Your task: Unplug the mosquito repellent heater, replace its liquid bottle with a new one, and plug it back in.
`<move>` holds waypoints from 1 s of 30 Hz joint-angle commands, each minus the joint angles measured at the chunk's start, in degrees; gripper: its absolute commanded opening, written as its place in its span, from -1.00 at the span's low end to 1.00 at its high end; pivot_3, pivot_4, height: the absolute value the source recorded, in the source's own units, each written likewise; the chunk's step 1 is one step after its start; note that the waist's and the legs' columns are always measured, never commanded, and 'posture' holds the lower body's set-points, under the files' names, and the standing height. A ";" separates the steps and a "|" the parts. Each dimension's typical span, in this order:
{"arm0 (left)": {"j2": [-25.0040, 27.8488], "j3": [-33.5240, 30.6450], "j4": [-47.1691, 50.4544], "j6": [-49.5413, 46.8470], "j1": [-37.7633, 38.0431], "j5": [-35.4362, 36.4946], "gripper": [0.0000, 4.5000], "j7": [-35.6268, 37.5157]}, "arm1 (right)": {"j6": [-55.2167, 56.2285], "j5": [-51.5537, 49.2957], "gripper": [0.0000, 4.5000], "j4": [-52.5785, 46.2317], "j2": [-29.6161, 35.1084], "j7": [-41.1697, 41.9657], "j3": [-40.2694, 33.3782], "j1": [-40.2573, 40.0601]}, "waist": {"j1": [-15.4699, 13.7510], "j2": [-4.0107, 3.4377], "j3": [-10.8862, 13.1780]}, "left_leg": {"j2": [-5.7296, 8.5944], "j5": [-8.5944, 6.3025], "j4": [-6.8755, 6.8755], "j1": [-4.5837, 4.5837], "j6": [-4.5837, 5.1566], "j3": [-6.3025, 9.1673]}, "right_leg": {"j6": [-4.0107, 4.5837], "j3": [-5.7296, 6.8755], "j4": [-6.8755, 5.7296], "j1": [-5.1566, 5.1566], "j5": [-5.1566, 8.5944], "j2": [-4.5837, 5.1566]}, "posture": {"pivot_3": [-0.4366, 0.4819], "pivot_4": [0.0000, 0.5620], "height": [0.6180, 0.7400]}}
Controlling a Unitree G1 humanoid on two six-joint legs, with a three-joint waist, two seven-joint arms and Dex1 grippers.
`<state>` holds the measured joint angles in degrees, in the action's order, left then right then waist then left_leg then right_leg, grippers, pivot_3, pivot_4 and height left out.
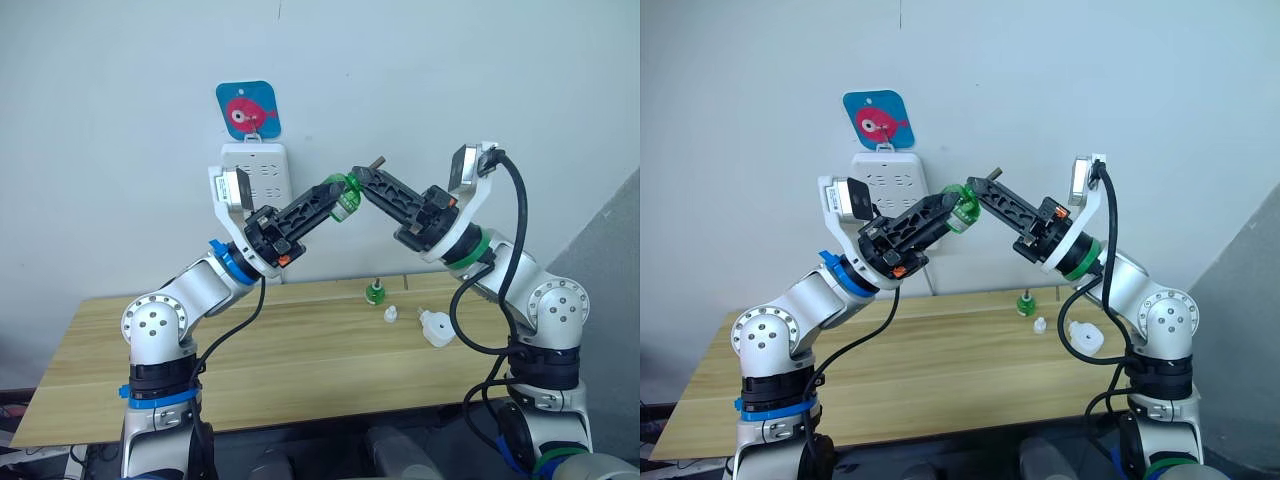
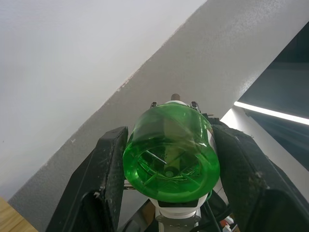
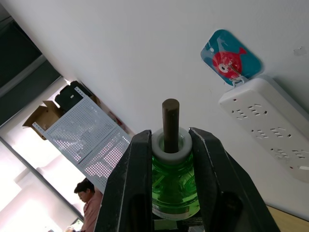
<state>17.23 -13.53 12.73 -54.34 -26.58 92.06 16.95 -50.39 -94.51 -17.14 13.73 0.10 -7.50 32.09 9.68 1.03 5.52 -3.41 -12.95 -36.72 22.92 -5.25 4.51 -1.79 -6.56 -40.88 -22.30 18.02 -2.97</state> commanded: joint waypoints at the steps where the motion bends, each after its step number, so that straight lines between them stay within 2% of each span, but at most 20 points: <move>1: 0.33 -0.06 -0.13 1.44 -0.35 -0.51 0.06 0.43 | 0.76 -2.74 -0.06 -2.31 1.12 1.28 -0.56 0.00 | 0.00 0.00 0.00 | 0.00 0.00 0.00 0.00 0.00 0.00 | 0.00 0.00 0.00 0.00 0.00 0.00 | -0.34 -0.96 0.81; 7: 0.90 0.38 -2.26 1.02 -1.49 -2.16 0.06 1.83 | 0.21 -0.14 0.91 -1.22 6.88 1.82 -1.97 -1.05 | 0.13 -0.02 0.09 | 0.02 0.00 0.01 0.00 0.00 -0.03 | 0.00 -0.04 0.04 0.00 0.00 0.00 | -0.48 -0.77 0.81; 8: 1.69 0.11 -2.94 0.58 -1.70 -2.25 0.06 2.32 | -0.18 1.23 1.00 -1.76 8.97 2.20 -2.43 -2.32 | 0.19 -0.03 0.10 | 0.01 0.00 0.03 -0.01 0.00 -0.04 | 0.00 -0.05 0.06 0.00 0.01 0.00 | -0.52 -0.72 0.81; 10: 4.57 -0.27 -4.21 -0.76 -1.67 -3.59 0.06 4.75 | -1.41 5.41 1.00 -3.36 14.83 2.90 -3.90 -6.34 | 0.02 -0.06 0.41 | 0.02 -0.01 0.06 0.00 0.01 -0.05 | 0.00 -0.05 0.11 0.00 0.01 0.00 | -0.54 -0.62 0.81; 13: 9.09 -0.61 -3.60 -1.93 -0.48 -5.94 0.06 8.55 | -2.68 11.77 1.00 -7.55 22.92 5.30 -3.95 -11.28 | 0.11 -0.30 0.76 | 0.13 -0.01 0.14 0.00 0.01 -0.16 | -0.07 -0.33 0.20 -0.02 0.09 -0.02 | -0.49 -0.65 0.81; 14: 11.09 -1.20 -3.44 -2.39 0.13 -6.59 0.06 10.34 | -3.06 13.61 1.00 -9.21 24.62 5.37 -3.21 -12.26 | 0.20 -0.41 0.86 | 0.18 -0.02 0.20 -0.01 0.02 -0.20 | -0.11 -0.44 0.20 -0.02 0.12 -0.02 | -0.46 -0.57 0.81; 17: 17.40 -1.00 0.90 -3.37 3.57 -10.78 0.06 15.19 | -4.41 26.12 1.00 -12.47 34.73 13.50 3.15 -13.94 | 1.25 -0.48 1.82 | 0.21 -0.01 0.37 -0.15 0.03 -0.36 | -0.13 -0.64 0.20 -0.04 0.15 -0.02 | -0.48 -0.56 0.81; 18: 18.41 -0.70 1.70 -3.32 4.15 -11.67 0.06 16.30 | -4.31 28.06 1.00 -12.65 36.11 15.12 4.10 -14.05 | 1.42 -0.35 1.91 | 0.21 -0.01 0.47 -0.22 0.03 -0.42 | -0.13 -0.69 0.21 -0.05 0.15 -0.01 | -0.48 -0.56 0.81; 19: 19.29 -0.54 2.66 -3.25 5.49 -12.39 0.06 17.45 | -3.79 30.75 1.00 -12.87 37.68 16.94 5.52 -14.05 | 1.42 -0.07 2.30 | 0.18 -0.01 0.56 -0.30 0.03 -0.43 | -0.11 -0.67 0.21 -0.02 0.16 -0.01 | -0.47 -0.34 0.81; 21: 19.98 -0.44 3.61 -3.01 7.03 -13.29 0.06 18.77 | -2.96 34.76 1.00 -13.04 39.20 19.88 7.07 -14.20 | 1.39 0.09 3.94 | 0.15 -0.01 0.63 -0.57 0.02 -0.44 | 0.13 -0.68 0.25 0.16 0.30 -0.01 | -0.47 -0.34 0.81; 27: 19.94 -0.51 3.96 -2.77 7.60 -14.56 0.06 20.19 | -2.95 39.30 1.00 -12.93 38.14 23.65 6.98 -14.42 | 0.76 0.36 5.04 | 0.22 0.00 0.63 0.04 0.01 -0.45 | -0.12 -0.75 0.42 -0.22 0.16 0.04 | -0.47 -0.34 0.81; 28: 21.14 2.00 6.16 -0.29 9.84 -20.00 0.06 22.42 | -4.16 47.64 1.00 -9.05 40.73 23.19 14.47 -13.31 | 0.57 0.34 5.17 | 0.22 -0.01 0.65 0.06 0.02 -0.45 | -0.13 -0.74 0.50 -0.22 0.17 0.05 | -0.52 -0.26 0.81; 30: 22.63 5.22 8.92 3.09 12.74 -27.16 0.06 25.53 | -5.62 58.68 1.00 -4.04 43.84 23.02 23.97 -11.82 | 0.61 0.19 5.51 | 0.18 -0.10 0.68 0.02 0.08 -0.45 | -0.13 -0.74 0.74 -0.13 0.17 0.05 | -0.52 -0.26 0.81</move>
<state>39.13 -10.25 18.55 -53.84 -15.24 69.50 39.67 -54.74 -43.99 -24.76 56.16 23.20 11.25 20.28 10.29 1.22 11.03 -3.26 -13.05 -35.94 22.95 -5.17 4.02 -1.92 -7.32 -39.93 -22.43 18.19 -2.92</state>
